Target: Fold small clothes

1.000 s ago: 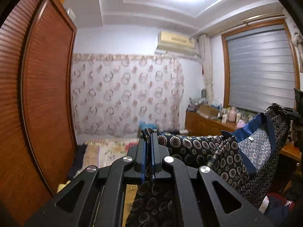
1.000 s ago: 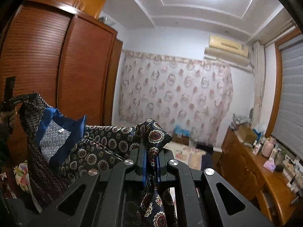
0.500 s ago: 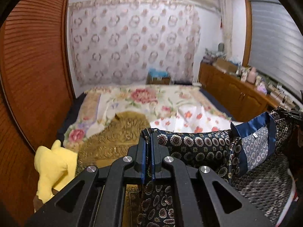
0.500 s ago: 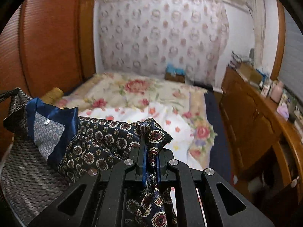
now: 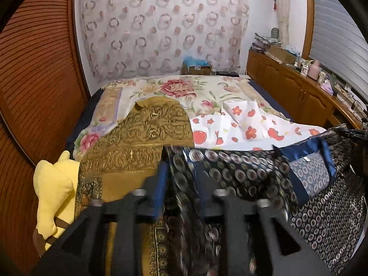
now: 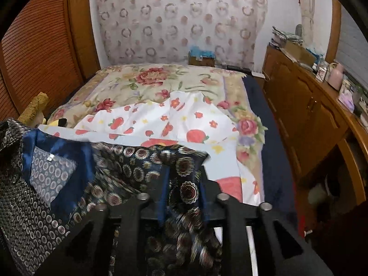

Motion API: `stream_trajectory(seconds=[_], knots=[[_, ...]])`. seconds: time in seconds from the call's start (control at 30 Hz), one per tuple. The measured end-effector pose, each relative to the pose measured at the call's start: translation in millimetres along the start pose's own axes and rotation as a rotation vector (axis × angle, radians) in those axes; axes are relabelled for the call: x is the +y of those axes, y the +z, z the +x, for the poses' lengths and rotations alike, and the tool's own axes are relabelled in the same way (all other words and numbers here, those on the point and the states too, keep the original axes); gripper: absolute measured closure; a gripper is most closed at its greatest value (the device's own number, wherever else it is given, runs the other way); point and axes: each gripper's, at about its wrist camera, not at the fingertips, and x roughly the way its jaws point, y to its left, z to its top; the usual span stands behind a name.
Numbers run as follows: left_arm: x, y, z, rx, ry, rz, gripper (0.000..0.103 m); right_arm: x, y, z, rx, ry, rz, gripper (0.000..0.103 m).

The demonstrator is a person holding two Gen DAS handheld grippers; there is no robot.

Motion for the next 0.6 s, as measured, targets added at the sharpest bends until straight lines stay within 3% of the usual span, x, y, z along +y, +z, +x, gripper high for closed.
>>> stream_trajectory(seconds=[0.2,0.33,0.47,0.6], knots=[[-2.3,-14.1,-10.9,0.028,-0.045,0.01,0.054,9.4,-10.6,-9.9,-0.029,0.053,0.011,0.063],[-10.0,-23.6,-28.1,-0.001,-0.064,0.026,0.024,36.1,-14.0,-16.7,-0.048,0.104,-0.021,0.057],[-18.5,-28.3,-44.7,-0.037,-0.065,0.017,0.024,70.4,-15.0,-11.8,-0.038,0.173,-0.056,0.056],[-25.1,-31.1,-49.8,-0.036,-0.072,0.006,0.024,91.0,-13.3,11.7,0.009,0.178,-0.069,0.056]])
